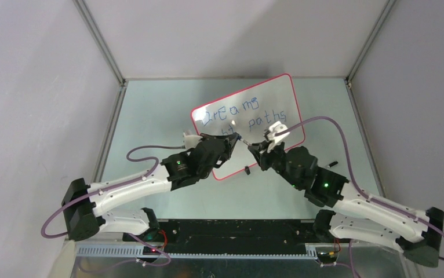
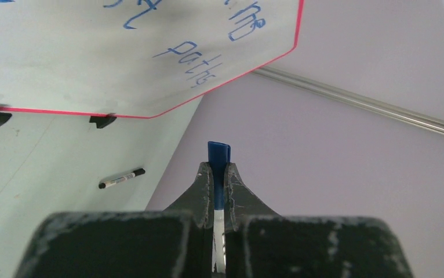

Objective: Write a sentence on the whiteboard
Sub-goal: Close the whiteboard marker at the center of the board.

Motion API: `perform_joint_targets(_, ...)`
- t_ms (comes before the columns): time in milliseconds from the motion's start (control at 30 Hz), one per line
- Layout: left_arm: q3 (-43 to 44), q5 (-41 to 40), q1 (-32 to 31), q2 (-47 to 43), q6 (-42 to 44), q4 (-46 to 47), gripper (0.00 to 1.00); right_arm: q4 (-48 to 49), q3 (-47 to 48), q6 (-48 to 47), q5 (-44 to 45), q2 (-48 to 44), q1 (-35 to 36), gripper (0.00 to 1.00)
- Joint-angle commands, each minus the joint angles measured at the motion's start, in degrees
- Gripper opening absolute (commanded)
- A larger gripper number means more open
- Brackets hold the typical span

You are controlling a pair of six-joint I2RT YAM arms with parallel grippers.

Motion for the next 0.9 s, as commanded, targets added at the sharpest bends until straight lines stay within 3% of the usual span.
perform_joint_targets(0, 2.7, 5.2, -1.5, 0.9, 0.2, 4.5, 0.00, 7.3, 2.7, -9.0, 9.0, 5.4, 5.0, 0.00)
perform_joint_targets(167, 5.5, 2.8, -4.8, 1.2, 1.2, 2.6, 0.00, 10.4, 3.1, -10.7, 5.0, 8.7, 3.0, 0.00)
perform_joint_targets(567, 10.8, 7.6, -11.9, 7.3, 2.3, 7.6, 0.00, 11.0, 5.1, -9.7, 0.5, 8.5, 2.2, 0.00)
perform_joint_targets(867, 9.4, 0.3, -12.3, 3.4, 5.4, 4.5, 0.01, 6.8, 5.3, -5.6, 0.5, 4.6, -0.1, 0.00)
